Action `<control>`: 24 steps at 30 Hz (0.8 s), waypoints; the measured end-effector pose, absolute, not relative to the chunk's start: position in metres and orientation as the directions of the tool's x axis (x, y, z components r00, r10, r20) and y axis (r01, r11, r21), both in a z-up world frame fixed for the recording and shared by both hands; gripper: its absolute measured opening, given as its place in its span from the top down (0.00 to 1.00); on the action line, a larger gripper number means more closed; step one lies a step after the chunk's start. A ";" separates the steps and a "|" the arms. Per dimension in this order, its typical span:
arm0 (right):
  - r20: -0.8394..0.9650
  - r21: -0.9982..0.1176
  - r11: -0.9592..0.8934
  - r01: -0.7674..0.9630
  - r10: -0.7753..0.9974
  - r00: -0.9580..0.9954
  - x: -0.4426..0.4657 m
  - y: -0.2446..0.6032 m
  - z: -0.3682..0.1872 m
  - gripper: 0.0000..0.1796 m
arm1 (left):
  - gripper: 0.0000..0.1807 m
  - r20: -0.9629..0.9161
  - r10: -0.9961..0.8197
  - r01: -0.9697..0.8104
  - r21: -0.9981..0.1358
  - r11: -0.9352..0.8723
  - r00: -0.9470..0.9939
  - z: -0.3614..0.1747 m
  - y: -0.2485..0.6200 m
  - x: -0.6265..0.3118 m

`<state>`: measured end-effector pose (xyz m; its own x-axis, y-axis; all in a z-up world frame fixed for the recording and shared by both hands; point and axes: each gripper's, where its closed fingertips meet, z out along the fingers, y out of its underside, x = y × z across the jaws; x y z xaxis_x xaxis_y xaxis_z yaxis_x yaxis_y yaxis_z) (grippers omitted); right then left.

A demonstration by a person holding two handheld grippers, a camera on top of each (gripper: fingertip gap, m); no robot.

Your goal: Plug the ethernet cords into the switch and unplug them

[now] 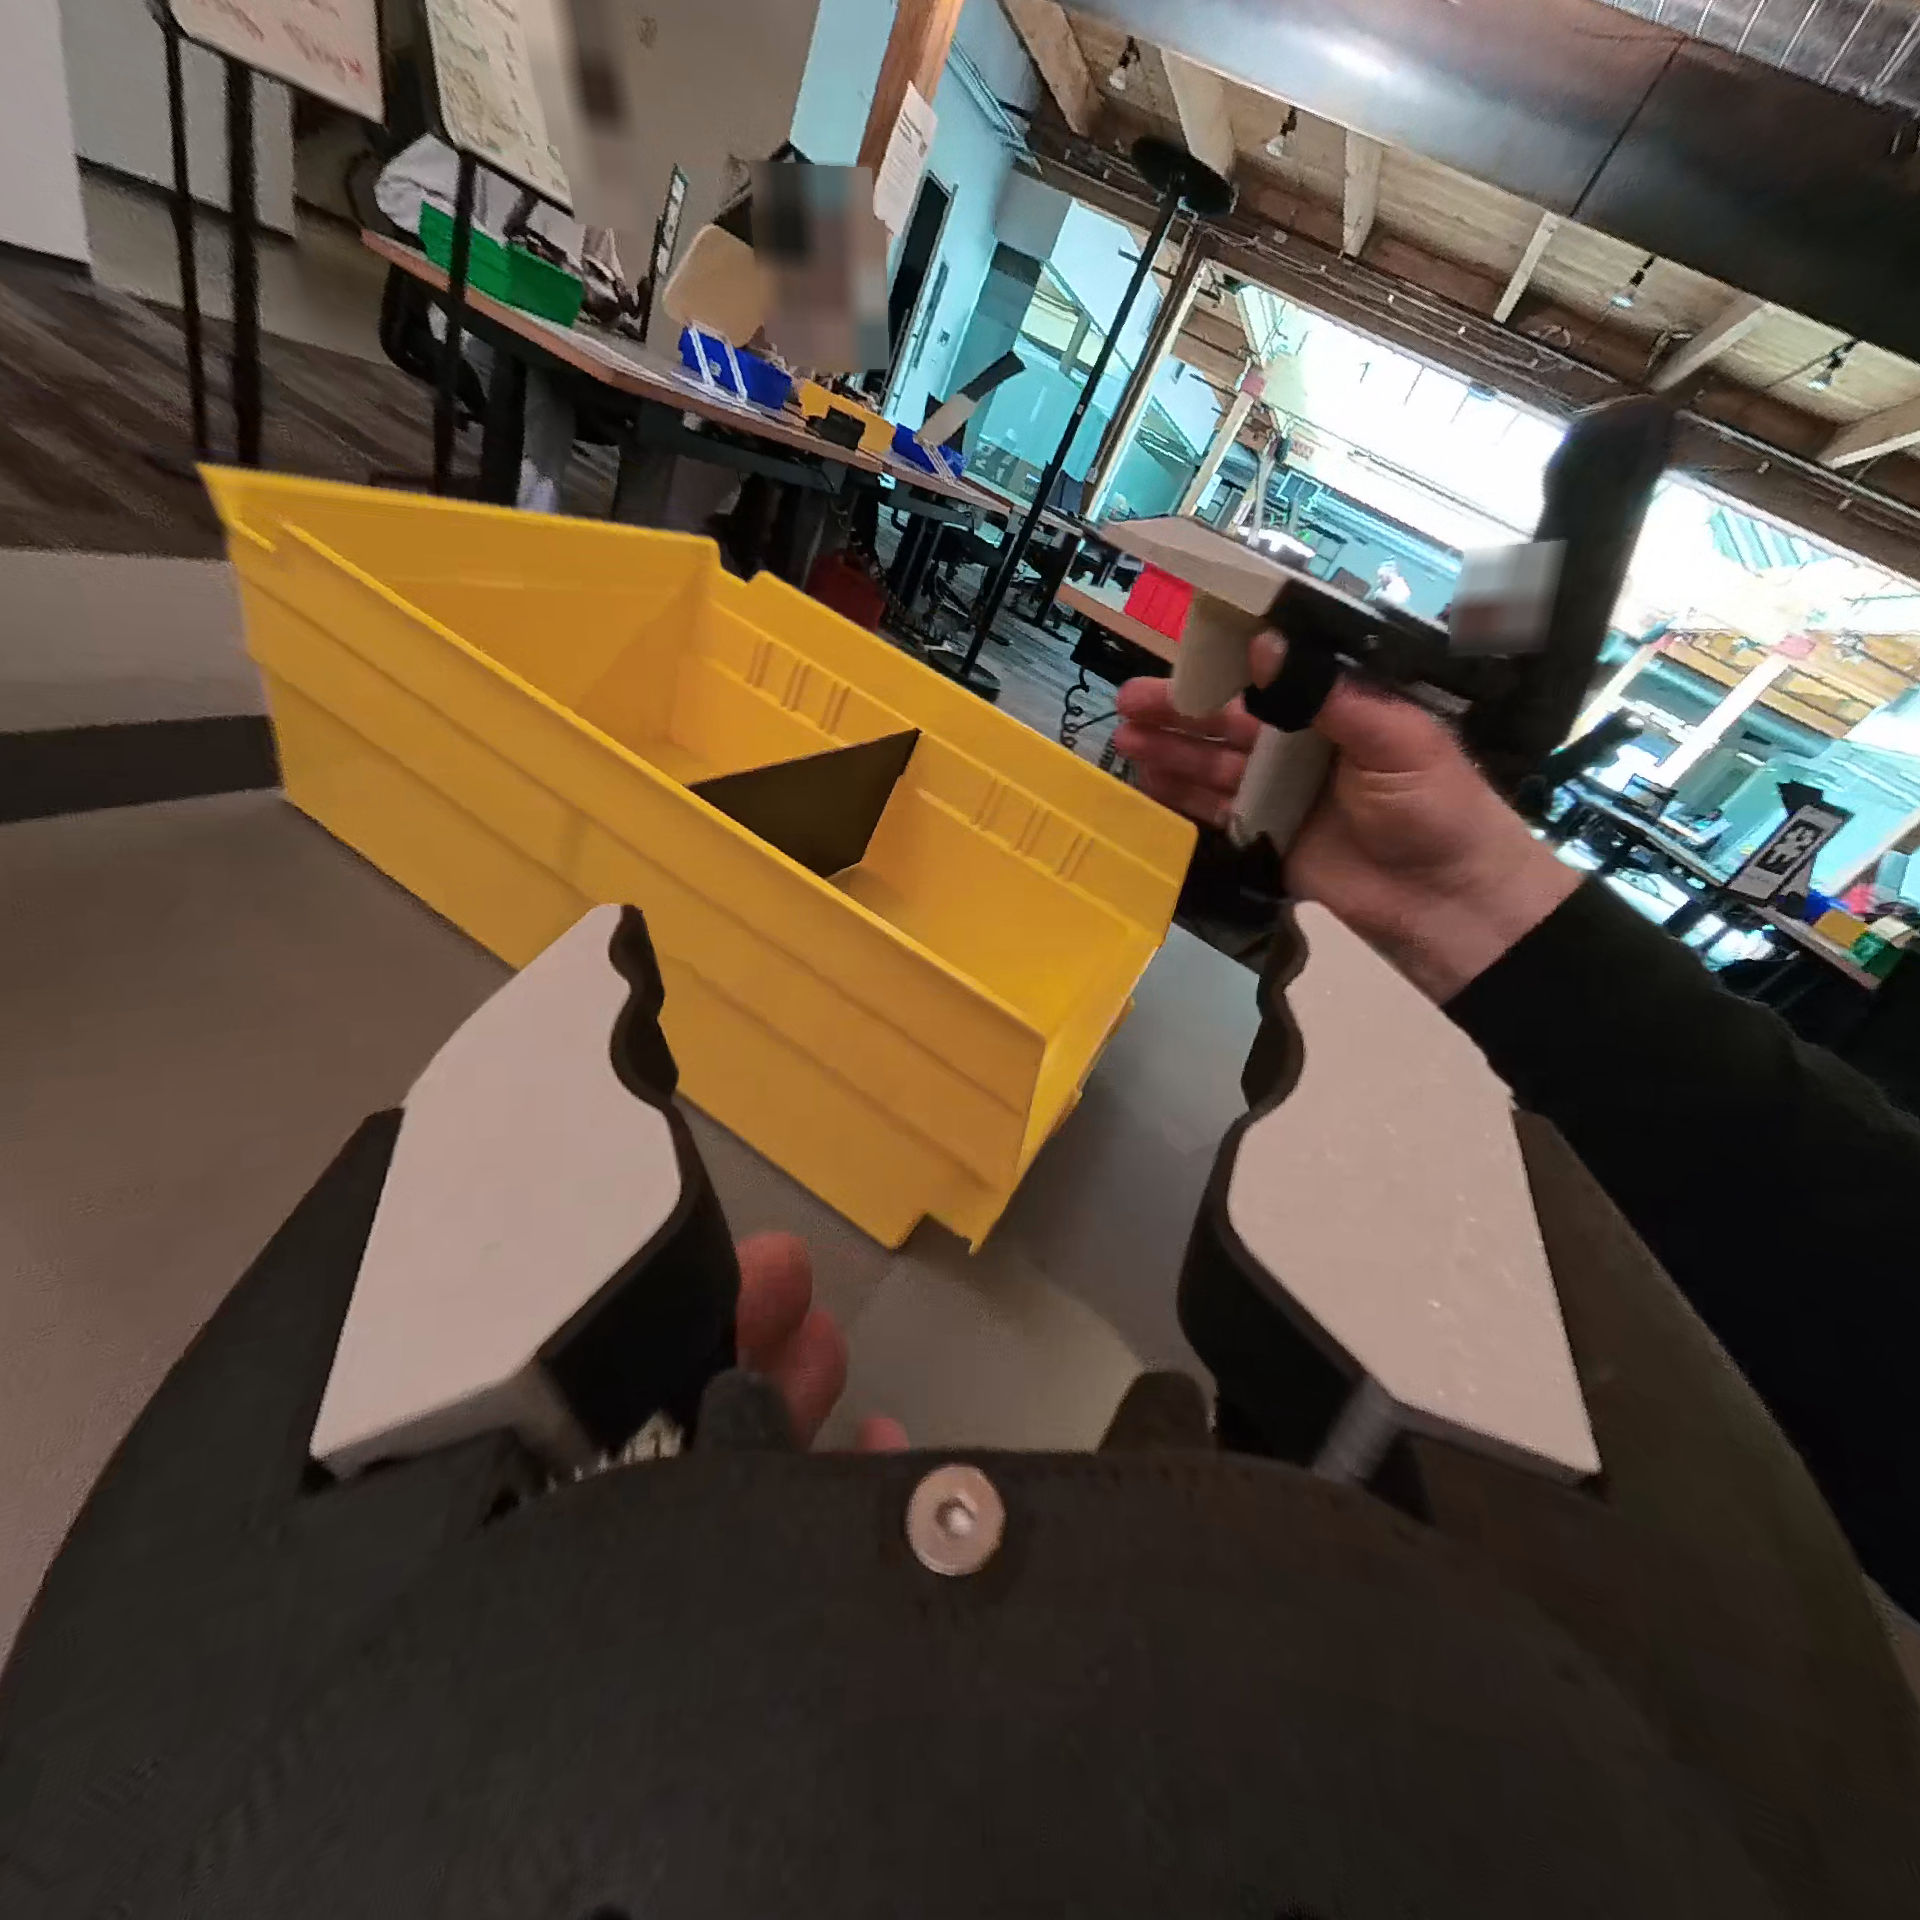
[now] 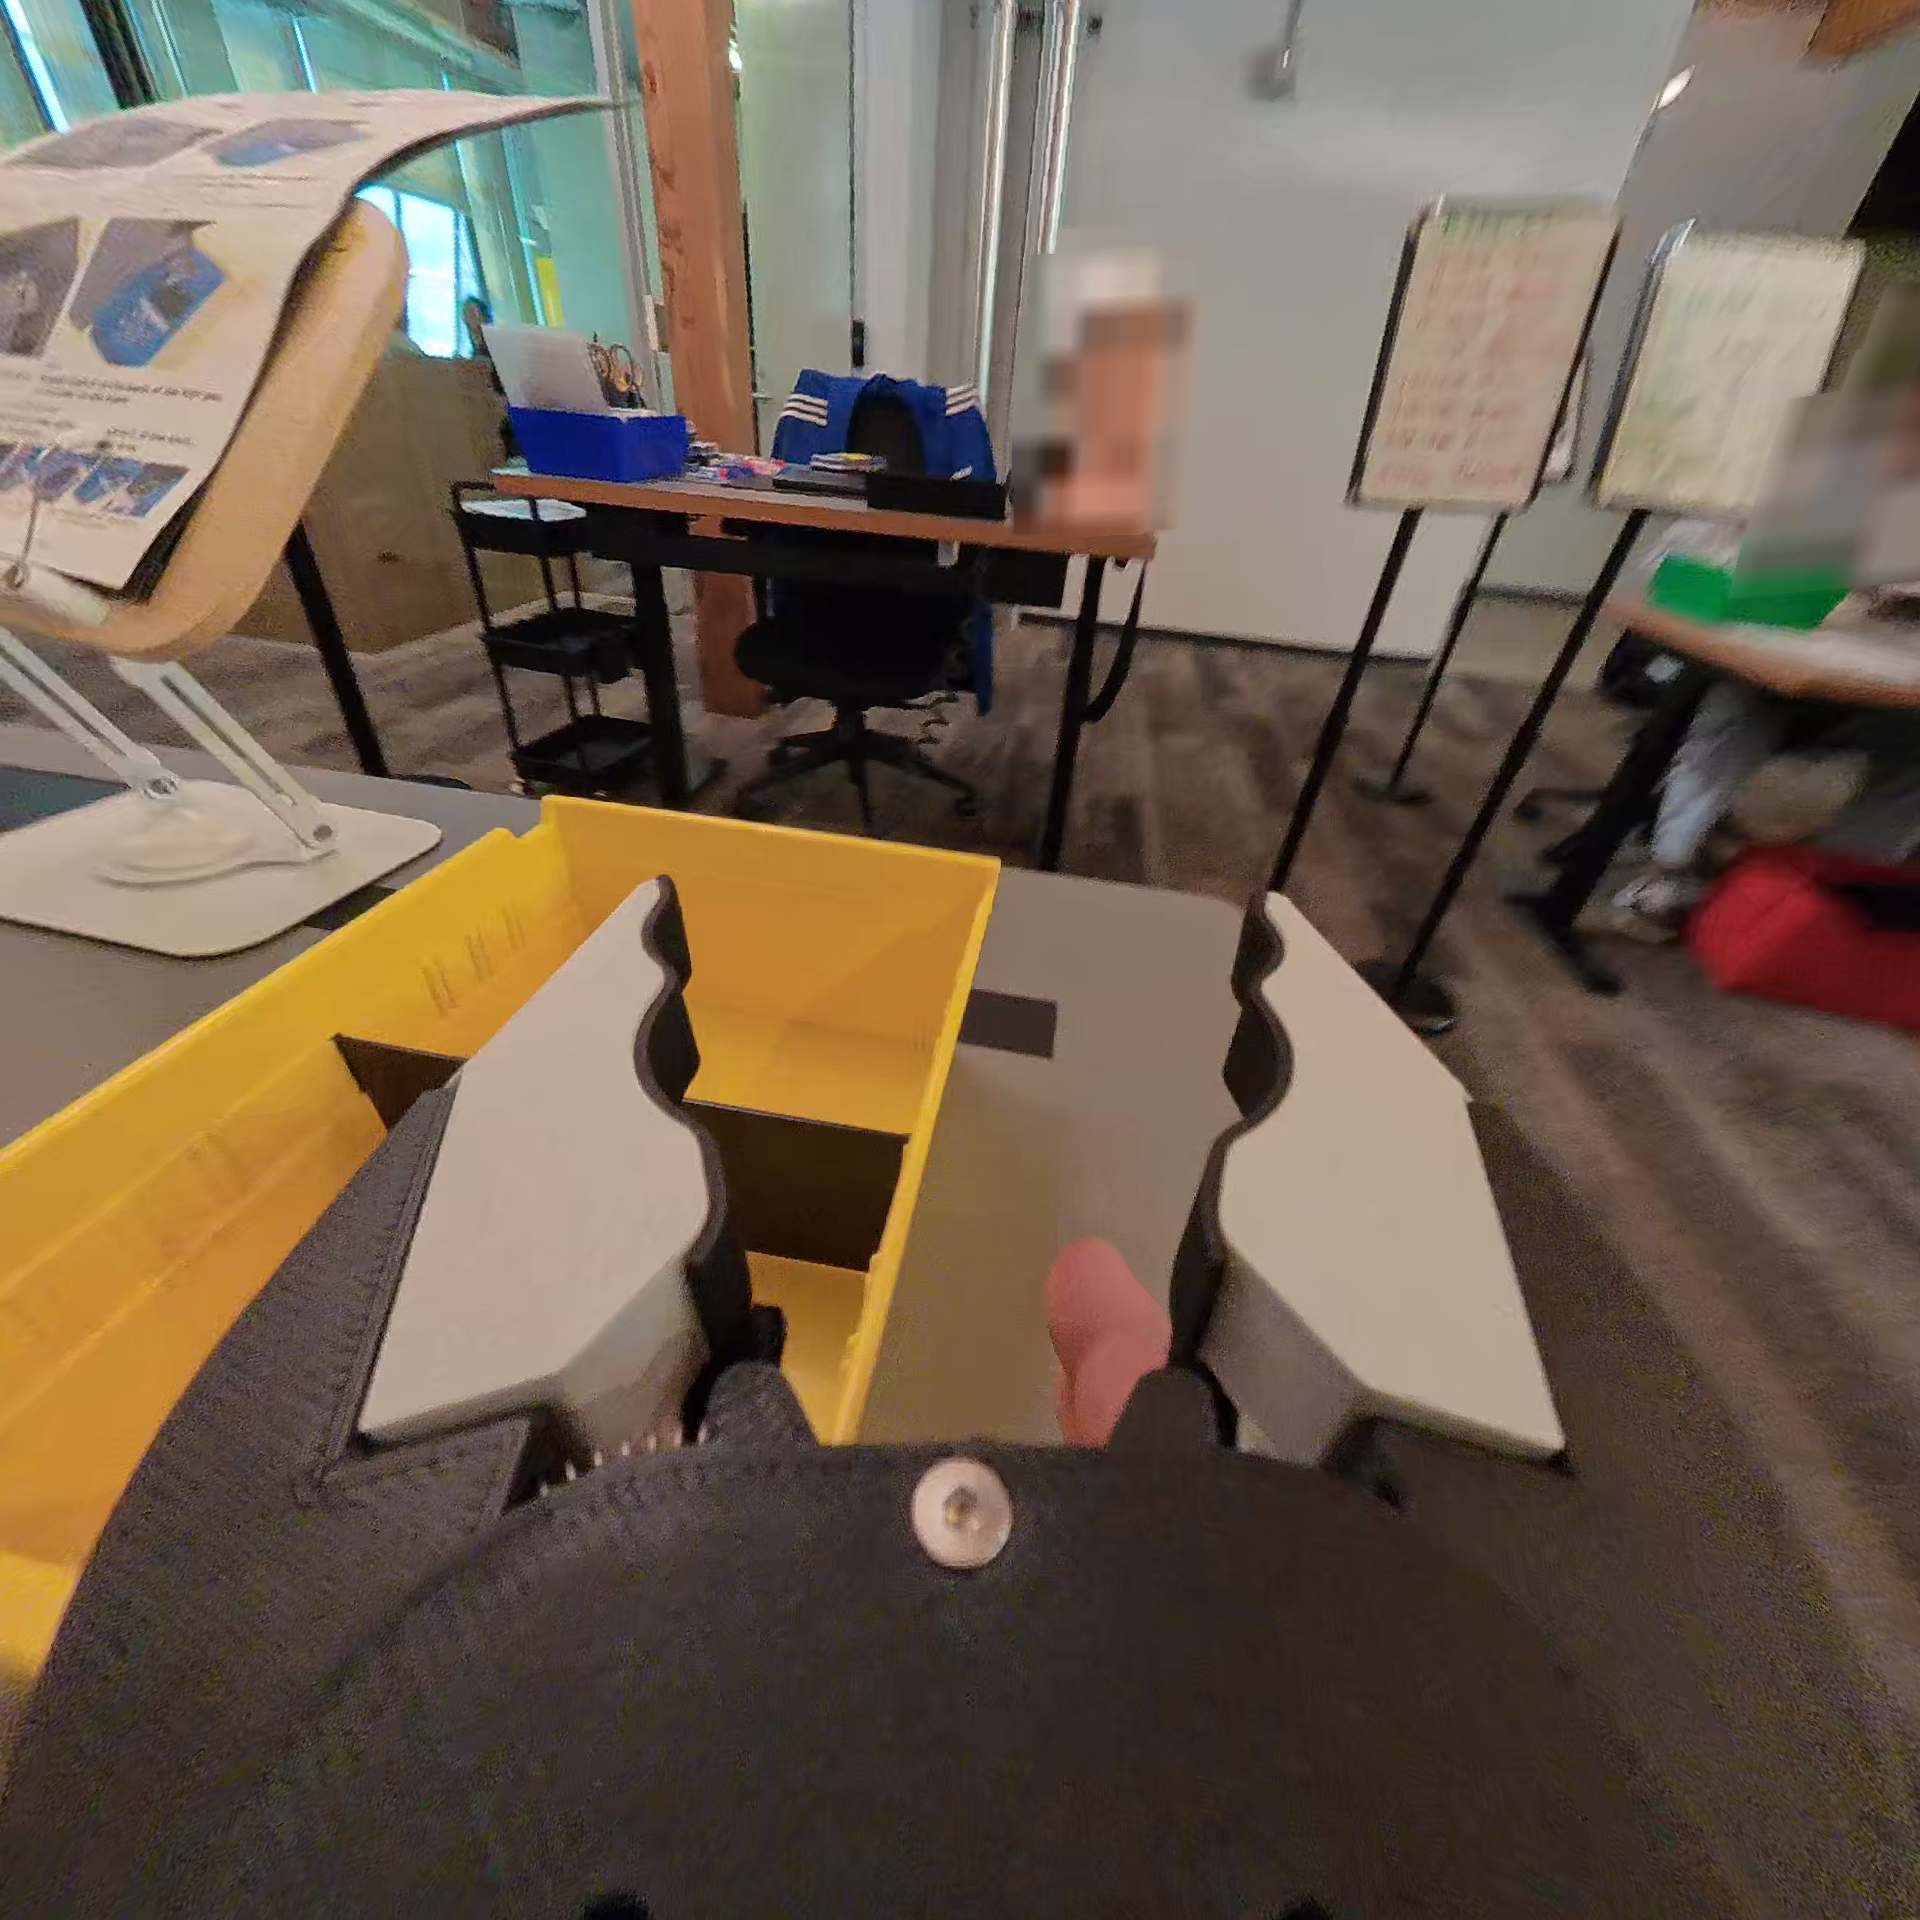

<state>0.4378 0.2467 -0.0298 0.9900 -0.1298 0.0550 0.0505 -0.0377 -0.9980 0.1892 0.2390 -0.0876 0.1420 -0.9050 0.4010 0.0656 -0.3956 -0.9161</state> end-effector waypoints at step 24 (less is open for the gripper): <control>0.199 -0.972 -0.034 0.234 0.414 0.888 0.000 0.251 -0.060 0.39 | 0.35 -0.135 -0.828 -0.438 -0.887 -0.144 0.544 -0.154 0.288 -0.057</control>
